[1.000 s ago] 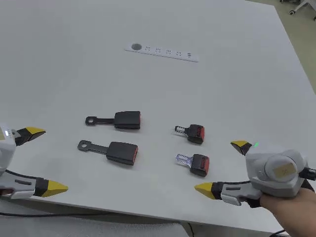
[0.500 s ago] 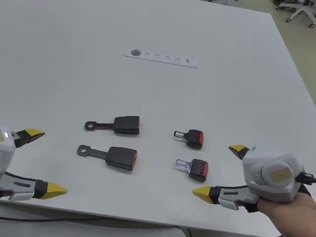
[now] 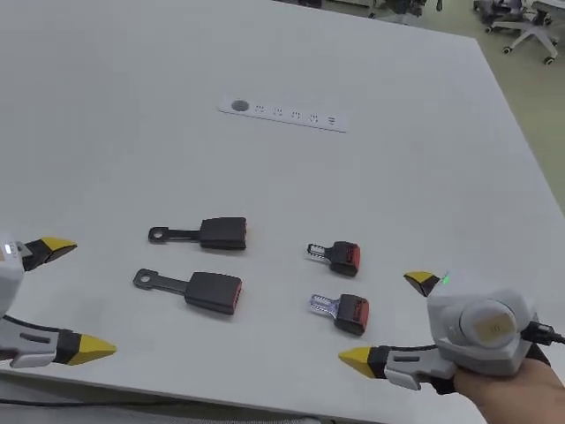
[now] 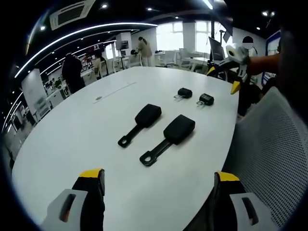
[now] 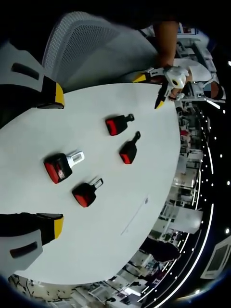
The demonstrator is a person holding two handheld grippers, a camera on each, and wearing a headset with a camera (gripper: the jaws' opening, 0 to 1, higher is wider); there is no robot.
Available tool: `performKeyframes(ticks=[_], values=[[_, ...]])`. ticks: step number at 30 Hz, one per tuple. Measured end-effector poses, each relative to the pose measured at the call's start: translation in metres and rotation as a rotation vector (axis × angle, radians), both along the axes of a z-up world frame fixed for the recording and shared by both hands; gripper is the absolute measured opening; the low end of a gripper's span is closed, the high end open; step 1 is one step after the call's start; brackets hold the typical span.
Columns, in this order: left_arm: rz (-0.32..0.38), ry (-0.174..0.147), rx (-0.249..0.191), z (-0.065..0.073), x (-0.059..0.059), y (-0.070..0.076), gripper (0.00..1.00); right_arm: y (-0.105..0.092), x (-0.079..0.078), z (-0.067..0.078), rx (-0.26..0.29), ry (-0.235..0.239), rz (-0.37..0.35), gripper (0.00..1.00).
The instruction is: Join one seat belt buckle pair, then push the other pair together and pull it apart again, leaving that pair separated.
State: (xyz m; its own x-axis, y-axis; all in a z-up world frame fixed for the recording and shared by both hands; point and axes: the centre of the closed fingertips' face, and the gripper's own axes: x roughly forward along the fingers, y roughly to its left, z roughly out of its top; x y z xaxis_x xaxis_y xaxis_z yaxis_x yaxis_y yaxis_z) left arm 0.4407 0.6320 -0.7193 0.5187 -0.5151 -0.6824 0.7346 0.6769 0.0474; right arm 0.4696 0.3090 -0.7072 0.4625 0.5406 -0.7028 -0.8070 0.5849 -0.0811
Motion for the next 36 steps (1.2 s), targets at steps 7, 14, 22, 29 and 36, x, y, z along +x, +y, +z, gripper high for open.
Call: performKeyframes(ticks=[7,14,22,29,36], values=[[-0.003,0.004,-0.003,-0.0005,-0.0023,-0.0021,0.95,0.0009,-0.0034,0.0016,0.005,-0.002,0.000,0.91],[-0.011,0.007,0.009,-0.0017,-0.0044,-0.0024,0.94,-0.0014,-0.0047,0.0045,0.004,-0.007,-0.003,0.90],[-0.017,0.008,0.006,-0.0022,-0.0056,-0.0018,0.94,-0.0016,-0.0069,0.0063,0.008,-0.017,-0.012,0.90],[-0.016,0.005,0.008,-0.0039,-0.0052,0.0005,0.94,-0.0026,-0.0085,0.0054,0.012,-0.015,-0.021,0.90],[-0.015,0.001,0.014,-0.0047,-0.0038,0.0028,0.94,-0.0042,-0.0083,0.0054,0.011,-0.018,-0.024,0.89]])
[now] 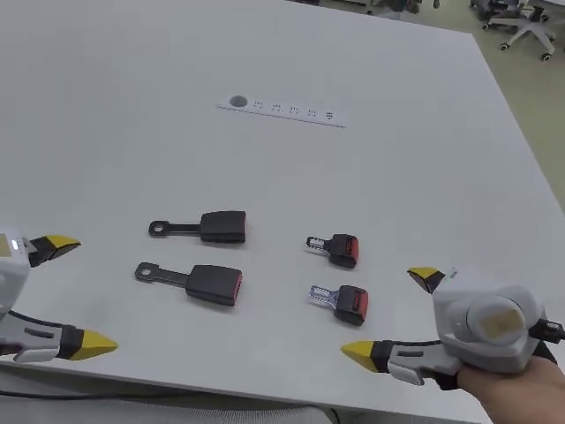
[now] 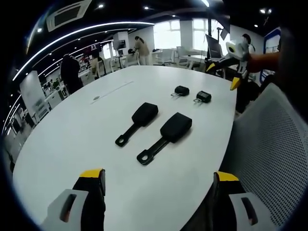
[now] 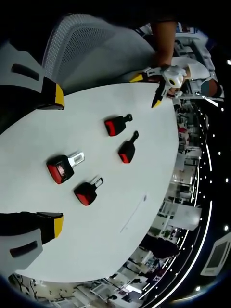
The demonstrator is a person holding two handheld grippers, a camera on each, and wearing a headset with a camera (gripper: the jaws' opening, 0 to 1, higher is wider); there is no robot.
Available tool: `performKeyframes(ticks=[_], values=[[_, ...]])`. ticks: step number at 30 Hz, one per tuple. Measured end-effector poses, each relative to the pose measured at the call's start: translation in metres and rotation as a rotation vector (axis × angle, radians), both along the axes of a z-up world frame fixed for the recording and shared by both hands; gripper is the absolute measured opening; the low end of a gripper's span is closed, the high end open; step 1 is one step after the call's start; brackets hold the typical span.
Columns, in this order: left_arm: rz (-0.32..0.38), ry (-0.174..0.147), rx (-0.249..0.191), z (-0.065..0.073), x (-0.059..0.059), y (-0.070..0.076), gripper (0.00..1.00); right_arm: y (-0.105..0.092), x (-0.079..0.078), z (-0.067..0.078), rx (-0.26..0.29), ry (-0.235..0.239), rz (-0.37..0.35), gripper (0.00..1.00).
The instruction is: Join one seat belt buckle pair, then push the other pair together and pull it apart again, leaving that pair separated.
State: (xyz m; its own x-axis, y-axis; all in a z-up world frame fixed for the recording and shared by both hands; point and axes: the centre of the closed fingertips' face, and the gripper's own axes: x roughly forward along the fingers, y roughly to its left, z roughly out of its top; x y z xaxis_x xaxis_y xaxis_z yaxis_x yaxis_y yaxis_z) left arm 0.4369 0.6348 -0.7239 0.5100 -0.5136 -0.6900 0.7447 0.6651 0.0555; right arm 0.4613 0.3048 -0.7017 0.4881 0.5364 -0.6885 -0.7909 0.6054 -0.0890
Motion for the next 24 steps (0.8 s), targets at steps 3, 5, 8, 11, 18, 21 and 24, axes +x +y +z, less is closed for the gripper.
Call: performKeyframes(ticks=[3,5,8,11,18,21,24], values=[[0.004,-0.001,-0.002,0.001,0.001,0.000,0.94,-0.001,0.000,0.001,-0.003,-0.001,0.002,0.88],[0.005,0.000,-0.001,0.001,0.000,-0.001,0.94,-0.002,0.000,0.001,-0.006,-0.004,-0.001,0.89],[0.004,0.002,-0.001,0.001,0.000,-0.001,0.94,-0.003,0.000,0.002,-0.006,-0.007,-0.007,0.89],[0.006,0.001,-0.001,0.002,-0.001,-0.002,0.93,-0.005,0.000,0.002,-0.006,-0.006,-0.009,0.89],[0.016,0.013,0.008,-0.003,0.001,0.005,0.92,-0.004,-0.001,0.002,-0.002,-0.013,-0.009,0.88],[-0.048,-0.002,0.082,-0.006,-0.003,0.007,0.91,-0.005,-0.001,0.001,-0.007,-0.014,0.000,0.86],[-0.046,0.032,0.097,-0.012,-0.006,0.007,0.90,-0.007,-0.001,-0.001,-0.028,-0.013,0.012,0.84]])
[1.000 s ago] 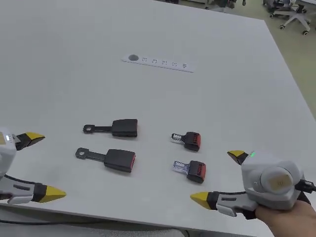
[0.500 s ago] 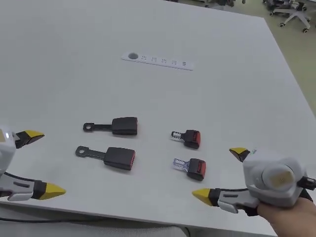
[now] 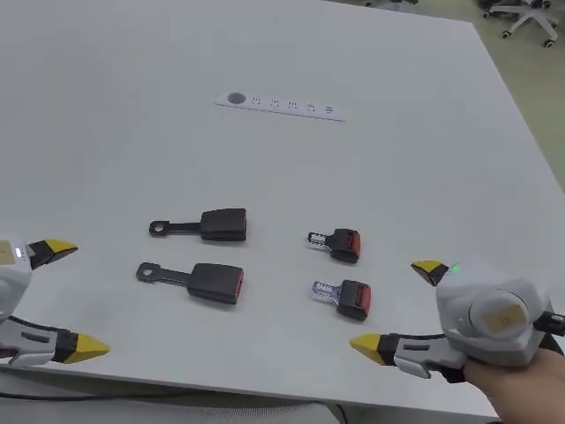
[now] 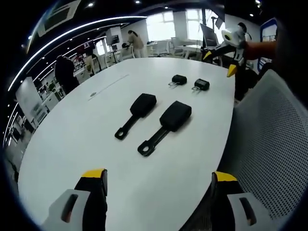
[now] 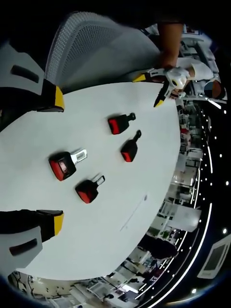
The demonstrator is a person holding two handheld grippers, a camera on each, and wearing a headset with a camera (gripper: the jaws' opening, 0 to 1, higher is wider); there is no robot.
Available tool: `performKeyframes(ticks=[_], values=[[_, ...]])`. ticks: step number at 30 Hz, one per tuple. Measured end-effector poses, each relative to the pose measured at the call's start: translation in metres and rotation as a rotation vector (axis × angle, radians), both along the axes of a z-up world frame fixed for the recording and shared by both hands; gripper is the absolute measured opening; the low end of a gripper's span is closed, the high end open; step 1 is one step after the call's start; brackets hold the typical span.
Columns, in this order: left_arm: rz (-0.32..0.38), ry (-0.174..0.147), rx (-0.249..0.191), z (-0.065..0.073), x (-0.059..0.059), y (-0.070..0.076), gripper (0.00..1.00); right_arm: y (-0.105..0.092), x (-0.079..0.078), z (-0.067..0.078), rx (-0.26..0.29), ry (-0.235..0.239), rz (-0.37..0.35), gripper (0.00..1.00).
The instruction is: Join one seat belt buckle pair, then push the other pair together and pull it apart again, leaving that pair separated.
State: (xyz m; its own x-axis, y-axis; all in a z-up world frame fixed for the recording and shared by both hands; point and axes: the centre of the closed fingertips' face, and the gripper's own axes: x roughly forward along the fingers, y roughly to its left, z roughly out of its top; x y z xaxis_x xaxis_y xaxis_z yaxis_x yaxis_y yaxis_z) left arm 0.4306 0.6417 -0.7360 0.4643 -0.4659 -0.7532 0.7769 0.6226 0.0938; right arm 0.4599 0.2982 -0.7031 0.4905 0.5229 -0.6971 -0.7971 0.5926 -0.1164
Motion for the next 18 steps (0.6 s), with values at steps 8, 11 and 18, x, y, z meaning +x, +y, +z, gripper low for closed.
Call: performKeyframes(ticks=[8,11,18], values=[[0.015,-0.003,-0.028,0.005,0.005,-0.001,0.90,-0.006,0.004,-0.005,-0.016,0.008,0.012,0.81],[0.006,-0.002,-0.026,0.004,0.006,-0.005,0.88,-0.005,0.004,-0.006,-0.013,0.012,0.017,0.79],[-0.049,-0.028,-0.012,0.009,0.018,-0.014,0.83,0.005,0.001,-0.008,-0.006,0.031,0.067,0.74]])
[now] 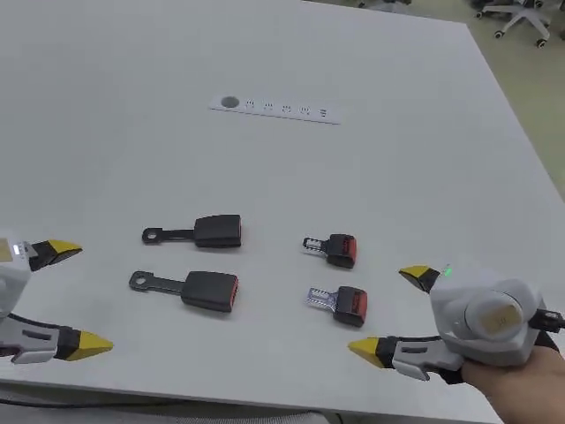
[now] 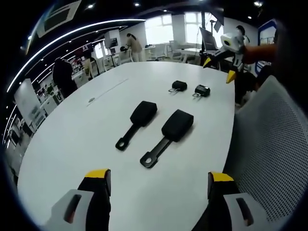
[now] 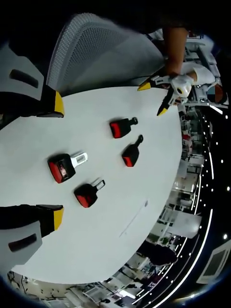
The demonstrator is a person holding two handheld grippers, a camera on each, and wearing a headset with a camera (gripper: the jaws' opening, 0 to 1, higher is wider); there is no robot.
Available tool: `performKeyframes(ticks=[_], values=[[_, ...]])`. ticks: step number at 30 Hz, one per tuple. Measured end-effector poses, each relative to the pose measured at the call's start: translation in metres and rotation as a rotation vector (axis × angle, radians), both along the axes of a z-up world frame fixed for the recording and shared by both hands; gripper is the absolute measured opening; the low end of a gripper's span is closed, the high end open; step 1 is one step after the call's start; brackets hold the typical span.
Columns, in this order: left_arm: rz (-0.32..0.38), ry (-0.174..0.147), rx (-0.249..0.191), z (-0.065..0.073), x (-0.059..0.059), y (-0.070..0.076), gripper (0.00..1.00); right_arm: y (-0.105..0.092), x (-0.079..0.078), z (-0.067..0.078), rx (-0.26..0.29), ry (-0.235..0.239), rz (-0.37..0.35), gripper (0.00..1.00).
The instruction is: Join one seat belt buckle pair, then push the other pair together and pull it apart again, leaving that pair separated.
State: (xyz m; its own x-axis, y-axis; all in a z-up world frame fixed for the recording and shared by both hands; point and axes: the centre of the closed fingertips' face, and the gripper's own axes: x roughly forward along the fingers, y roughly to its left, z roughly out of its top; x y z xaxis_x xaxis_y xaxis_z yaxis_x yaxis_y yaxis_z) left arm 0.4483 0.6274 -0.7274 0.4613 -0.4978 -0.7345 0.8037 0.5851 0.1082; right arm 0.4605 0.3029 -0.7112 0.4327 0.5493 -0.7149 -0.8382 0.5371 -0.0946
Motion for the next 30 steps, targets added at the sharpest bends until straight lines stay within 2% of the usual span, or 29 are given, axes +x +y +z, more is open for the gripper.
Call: performKeyframes(ticks=[3,4,8,12,17,20,24,30], values=[[-0.032,0.007,0.049,-0.005,0.004,0.000,0.79,0.004,-0.001,-0.004,-0.018,0.005,0.041,0.69],[-0.038,0.004,0.051,-0.005,0.006,-0.001,0.79,0.005,0.000,-0.003,-0.032,-0.004,0.053,0.69],[-0.065,0.002,0.039,-0.004,0.015,-0.008,0.77,0.005,0.008,-0.004,-0.031,-0.007,0.061,0.65],[-0.090,0.013,0.045,-0.006,0.021,-0.015,0.76,0.005,0.011,-0.007,-0.037,-0.004,0.074,0.63],[-0.126,0.021,0.043,-0.008,0.028,-0.027,0.73,0.002,0.012,-0.019,-0.083,-0.001,0.111,0.58],[-0.154,0.033,0.049,-0.014,0.031,-0.035,0.70,0.001,0.012,-0.022,-0.089,0.018,0.120,0.53],[-0.196,0.048,0.068,-0.020,0.032,-0.047,0.69,0.002,0.014,-0.026,-0.100,0.025,0.130,0.51],[-0.258,0.070,0.101,-0.031,0.037,-0.057,0.64,0.004,0.017,-0.032,-0.125,0.033,0.161,0.47]])
